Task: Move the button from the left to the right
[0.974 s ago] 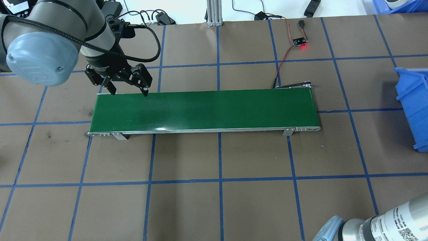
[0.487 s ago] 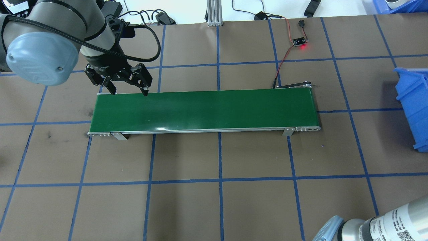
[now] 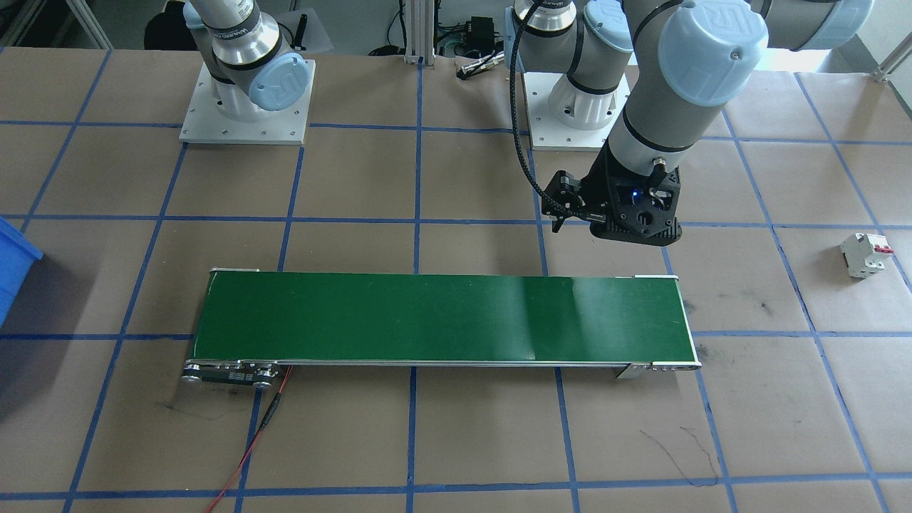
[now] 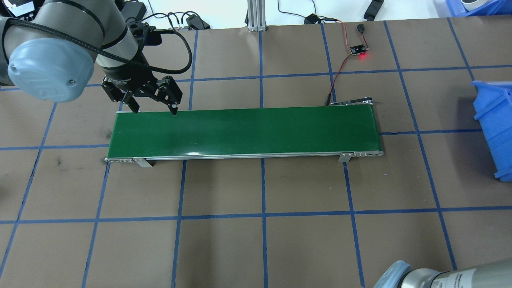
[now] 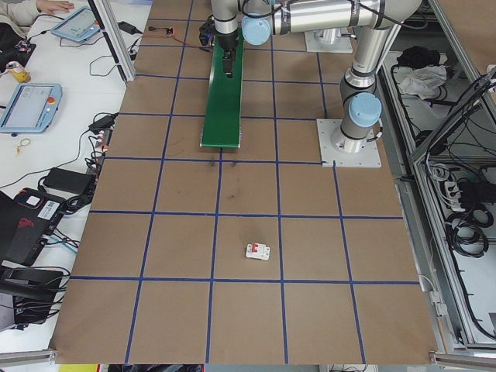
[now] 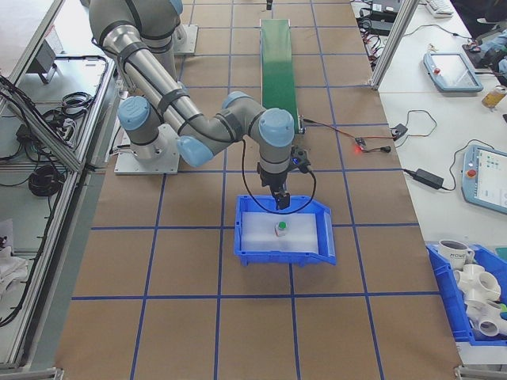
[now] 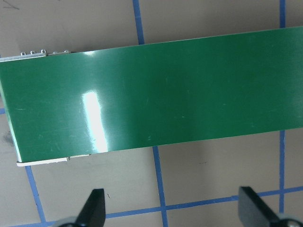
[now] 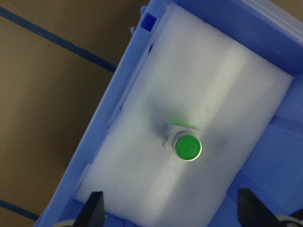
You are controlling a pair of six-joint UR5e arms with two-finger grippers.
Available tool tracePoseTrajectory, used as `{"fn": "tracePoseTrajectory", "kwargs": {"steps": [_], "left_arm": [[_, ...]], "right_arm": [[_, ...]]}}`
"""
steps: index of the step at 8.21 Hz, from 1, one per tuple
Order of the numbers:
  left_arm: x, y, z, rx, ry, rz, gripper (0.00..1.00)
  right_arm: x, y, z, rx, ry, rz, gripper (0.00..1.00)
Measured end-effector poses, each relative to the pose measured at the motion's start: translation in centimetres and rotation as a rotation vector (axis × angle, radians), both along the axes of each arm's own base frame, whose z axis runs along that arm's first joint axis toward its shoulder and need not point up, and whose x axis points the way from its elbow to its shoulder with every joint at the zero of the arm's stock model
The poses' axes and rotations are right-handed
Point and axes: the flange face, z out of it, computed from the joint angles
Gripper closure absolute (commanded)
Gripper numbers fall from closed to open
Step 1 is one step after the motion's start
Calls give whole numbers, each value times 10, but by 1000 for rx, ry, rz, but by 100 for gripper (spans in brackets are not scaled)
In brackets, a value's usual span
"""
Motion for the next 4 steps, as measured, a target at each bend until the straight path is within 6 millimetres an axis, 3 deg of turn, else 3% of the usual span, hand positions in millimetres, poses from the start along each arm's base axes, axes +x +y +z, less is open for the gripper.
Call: {"fn": "tracePoseTrajectory", "kwargs": {"steps": [2, 4], "left_arm": [[0, 0, 0, 0, 0, 0, 0], [0, 0, 0, 0, 0, 0, 0]], "right_arm": [[76, -11, 44, -12, -9, -66, 0], [172, -28, 70, -30, -14, -158, 0]]}}
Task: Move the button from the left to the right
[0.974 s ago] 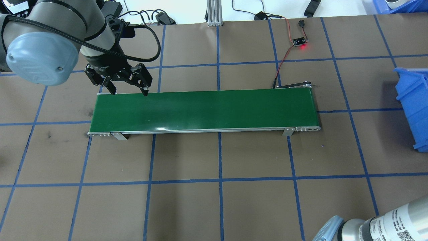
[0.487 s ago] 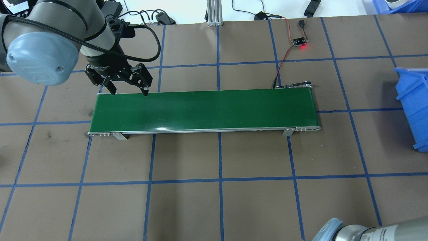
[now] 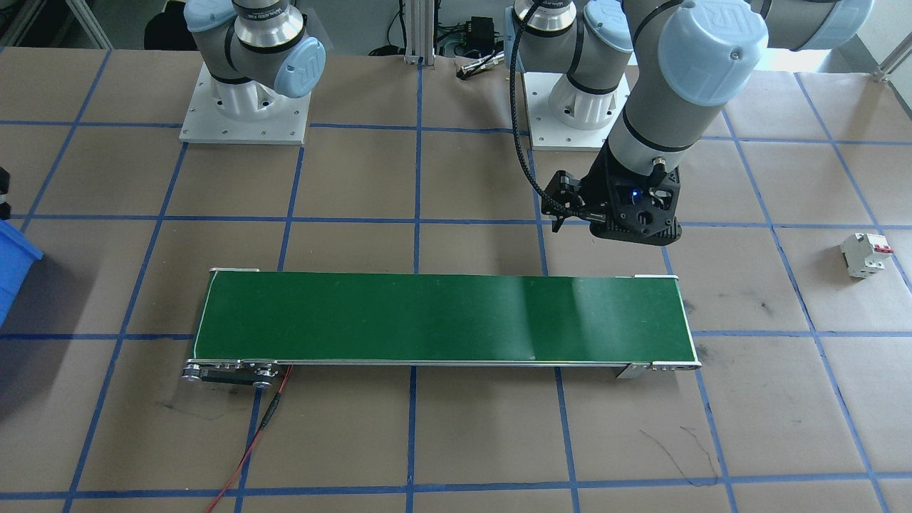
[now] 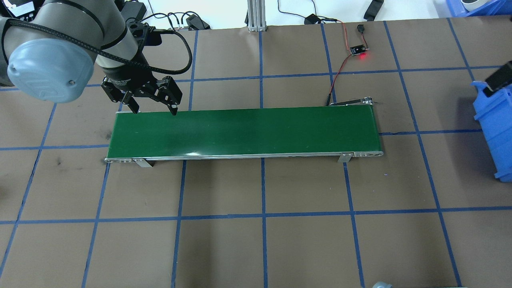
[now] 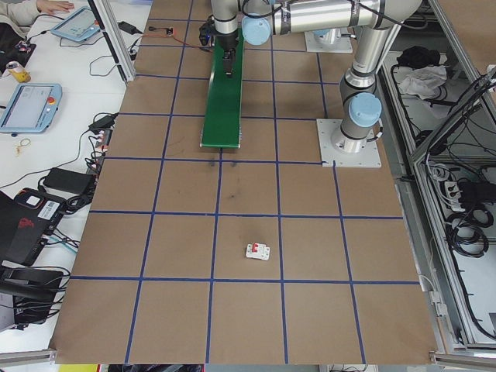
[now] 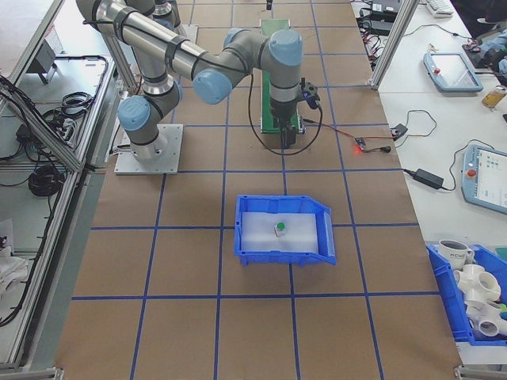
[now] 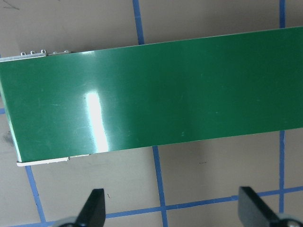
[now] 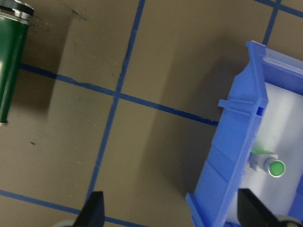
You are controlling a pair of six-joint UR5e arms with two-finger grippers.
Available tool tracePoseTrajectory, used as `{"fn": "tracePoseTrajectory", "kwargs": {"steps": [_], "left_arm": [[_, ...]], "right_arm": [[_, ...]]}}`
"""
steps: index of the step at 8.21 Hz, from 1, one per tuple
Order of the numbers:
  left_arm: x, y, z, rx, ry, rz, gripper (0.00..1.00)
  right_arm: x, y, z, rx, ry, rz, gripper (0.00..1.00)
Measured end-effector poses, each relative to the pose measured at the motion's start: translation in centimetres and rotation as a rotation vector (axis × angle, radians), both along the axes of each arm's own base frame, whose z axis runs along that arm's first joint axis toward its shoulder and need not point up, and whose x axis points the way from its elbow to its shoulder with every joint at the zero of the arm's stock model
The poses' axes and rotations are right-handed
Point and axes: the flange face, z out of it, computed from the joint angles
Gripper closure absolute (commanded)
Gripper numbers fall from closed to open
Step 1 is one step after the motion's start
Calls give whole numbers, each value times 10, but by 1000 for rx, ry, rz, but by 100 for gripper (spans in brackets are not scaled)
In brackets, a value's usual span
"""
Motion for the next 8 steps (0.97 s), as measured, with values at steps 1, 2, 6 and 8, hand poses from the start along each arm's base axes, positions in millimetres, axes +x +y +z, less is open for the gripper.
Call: {"fn": "tracePoseTrajectory", "kwargs": {"steps": [1, 2, 6, 8], "left_arm": [[0, 0, 0, 0, 0, -1, 0], [0, 0, 0, 0, -1, -2, 0], [2, 1, 2, -8, -22, 3, 0], [3, 0, 2, -14, -37, 61, 0]], "right_arm": [[51, -8, 8, -12, -2, -44, 0], [101, -13, 12, -21, -7, -91, 0], [229, -5, 12, -5, -15, -227, 0], [251, -1, 10, -1, -17, -242, 0]]}}
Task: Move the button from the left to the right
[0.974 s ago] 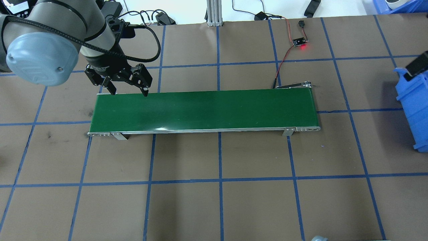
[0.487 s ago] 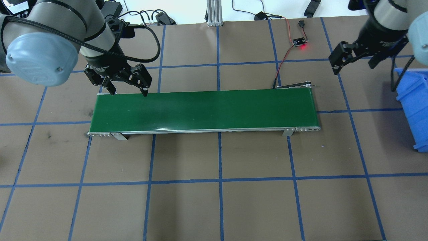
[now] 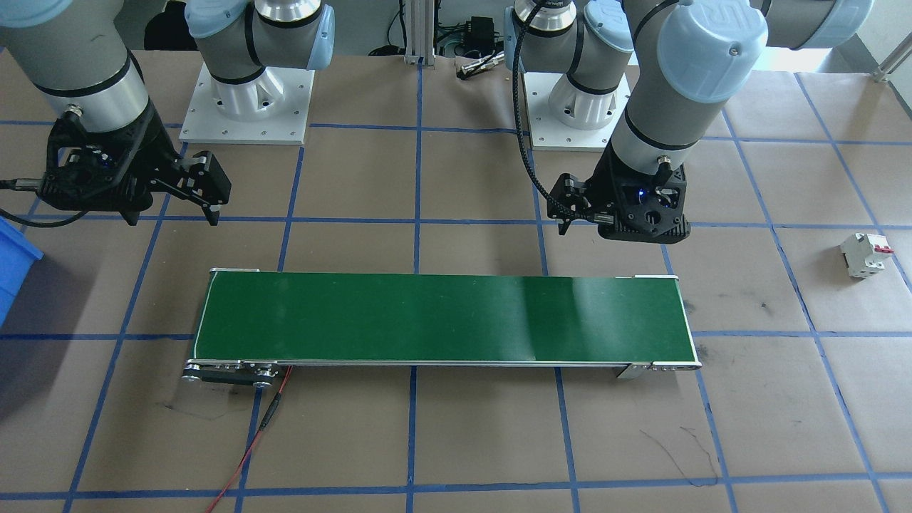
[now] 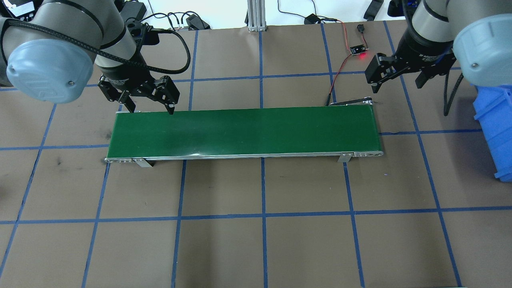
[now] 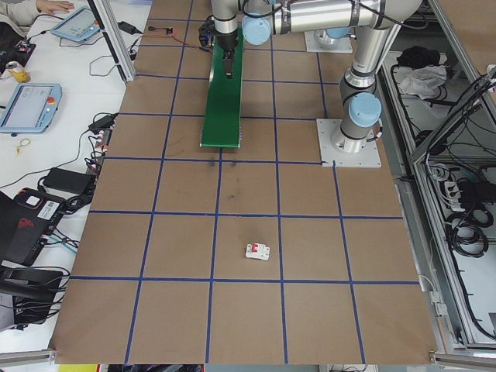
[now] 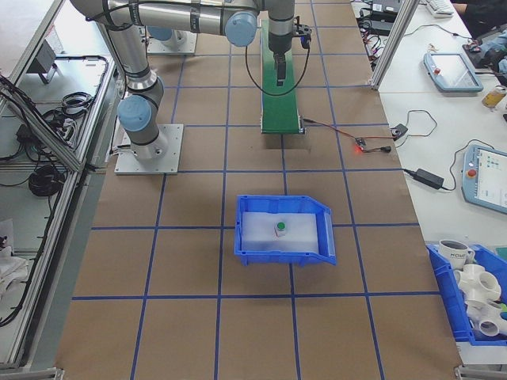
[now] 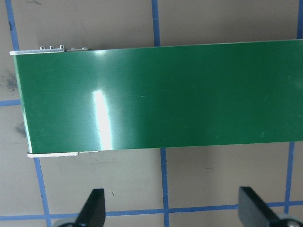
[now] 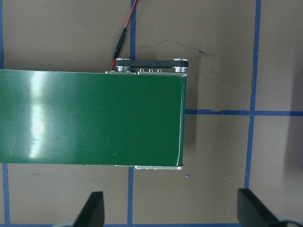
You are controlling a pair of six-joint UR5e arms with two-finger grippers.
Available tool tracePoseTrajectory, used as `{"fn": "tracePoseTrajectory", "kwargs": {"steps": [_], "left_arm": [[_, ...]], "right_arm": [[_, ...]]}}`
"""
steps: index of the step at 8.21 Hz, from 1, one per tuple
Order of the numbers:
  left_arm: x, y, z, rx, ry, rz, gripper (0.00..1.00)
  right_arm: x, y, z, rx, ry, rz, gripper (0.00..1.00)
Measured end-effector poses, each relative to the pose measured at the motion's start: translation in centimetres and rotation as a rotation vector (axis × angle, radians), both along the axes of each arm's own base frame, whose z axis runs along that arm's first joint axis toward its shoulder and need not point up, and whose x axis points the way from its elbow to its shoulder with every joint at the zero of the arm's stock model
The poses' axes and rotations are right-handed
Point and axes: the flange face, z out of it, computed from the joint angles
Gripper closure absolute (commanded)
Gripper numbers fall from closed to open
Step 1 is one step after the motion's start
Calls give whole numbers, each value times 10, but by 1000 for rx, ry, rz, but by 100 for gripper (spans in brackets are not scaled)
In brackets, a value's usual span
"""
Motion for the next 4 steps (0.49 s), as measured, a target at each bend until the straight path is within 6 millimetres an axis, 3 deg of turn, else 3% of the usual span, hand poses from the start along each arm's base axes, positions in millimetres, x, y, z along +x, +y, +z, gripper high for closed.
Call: {"fn": "tracePoseTrajectory", "kwargs": {"steps": [4], "left_arm": [[-2, 0, 0, -4, -4, 43, 0]], "right_arm": [[5, 2, -1, 7, -3, -2, 0]]}}
